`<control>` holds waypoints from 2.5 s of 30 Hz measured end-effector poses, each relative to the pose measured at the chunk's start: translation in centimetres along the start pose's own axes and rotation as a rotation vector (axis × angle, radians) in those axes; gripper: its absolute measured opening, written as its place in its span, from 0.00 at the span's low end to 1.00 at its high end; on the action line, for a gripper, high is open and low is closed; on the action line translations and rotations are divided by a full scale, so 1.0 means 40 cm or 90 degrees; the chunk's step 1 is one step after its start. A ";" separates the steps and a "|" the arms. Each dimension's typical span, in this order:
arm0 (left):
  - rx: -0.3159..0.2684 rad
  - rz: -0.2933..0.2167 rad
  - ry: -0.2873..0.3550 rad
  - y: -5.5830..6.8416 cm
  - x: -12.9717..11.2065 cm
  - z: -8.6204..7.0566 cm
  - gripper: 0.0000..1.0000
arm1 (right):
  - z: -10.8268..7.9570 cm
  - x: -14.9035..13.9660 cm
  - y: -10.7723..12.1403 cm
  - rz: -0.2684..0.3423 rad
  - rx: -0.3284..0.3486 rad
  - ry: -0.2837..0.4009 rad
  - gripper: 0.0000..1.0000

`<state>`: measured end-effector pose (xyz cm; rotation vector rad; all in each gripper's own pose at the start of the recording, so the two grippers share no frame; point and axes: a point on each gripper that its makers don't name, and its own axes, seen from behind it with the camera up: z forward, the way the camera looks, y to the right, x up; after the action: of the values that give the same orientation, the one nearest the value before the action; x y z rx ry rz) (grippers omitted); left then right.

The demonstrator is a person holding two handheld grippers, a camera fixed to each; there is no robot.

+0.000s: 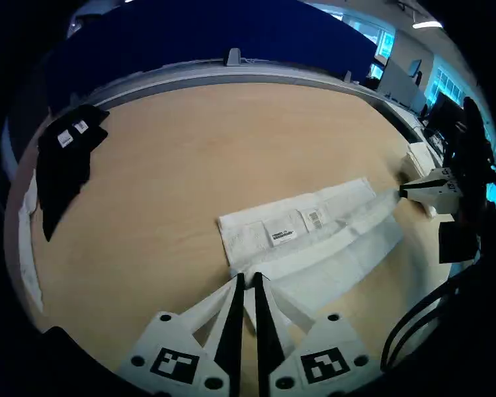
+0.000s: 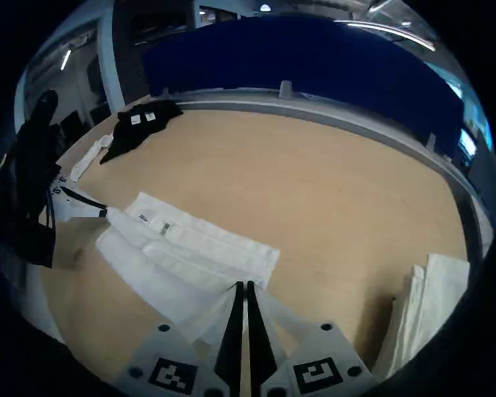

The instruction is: Fold towel

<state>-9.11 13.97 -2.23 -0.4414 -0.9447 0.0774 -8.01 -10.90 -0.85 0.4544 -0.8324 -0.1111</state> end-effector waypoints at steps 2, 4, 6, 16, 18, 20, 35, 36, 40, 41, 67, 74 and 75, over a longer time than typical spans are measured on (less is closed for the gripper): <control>0.006 -0.007 0.004 -0.006 0.006 0.009 0.12 | 0.010 -0.001 0.003 0.002 -0.004 -0.002 0.05; 0.007 -0.012 0.005 -0.010 0.010 0.015 0.13 | 0.016 -0.004 0.006 0.000 -0.008 -0.005 0.06; 0.011 -0.015 0.005 -0.015 0.012 0.022 0.14 | 0.022 -0.005 0.010 -0.003 -0.014 -0.007 0.06; 0.029 -0.018 0.008 -0.037 0.023 0.040 0.23 | 0.037 0.003 0.029 -0.005 -0.035 -0.005 0.12; 0.030 -0.019 0.009 -0.040 0.026 0.040 0.26 | 0.038 0.008 0.032 0.000 -0.037 -0.003 0.17; 0.033 -0.022 0.011 -0.043 0.028 0.038 0.32 | 0.039 0.013 0.034 0.004 -0.039 0.000 0.29; 0.033 -0.031 0.011 -0.050 0.021 0.017 0.91 | 0.023 0.018 0.032 0.007 -0.045 0.012 0.85; 0.032 -0.031 0.011 -0.049 0.021 0.016 0.91 | 0.021 0.018 0.032 0.007 -0.046 0.012 0.85; 0.032 -0.031 0.012 -0.047 0.021 0.008 0.91 | 0.014 0.016 0.029 0.008 -0.046 0.012 0.85; 0.032 -0.031 0.012 -0.046 0.021 0.007 0.91 | 0.012 0.015 0.027 0.007 -0.046 0.012 0.85; 0.057 -0.053 0.008 -0.041 -0.098 -0.069 0.91 | -0.049 -0.095 -0.015 0.010 -0.038 -0.014 0.85; 0.066 -0.065 0.008 -0.052 -0.116 -0.083 0.91 | -0.045 -0.108 -0.019 -0.001 -0.028 -0.022 0.85; 0.067 -0.066 0.008 -0.053 -0.118 -0.086 0.91 | -0.043 -0.112 -0.021 -0.004 -0.025 -0.025 0.85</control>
<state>-9.41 9.71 -6.74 -0.2942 -0.9447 0.0295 -9.68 -9.85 -5.28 0.4188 -0.8658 -0.1416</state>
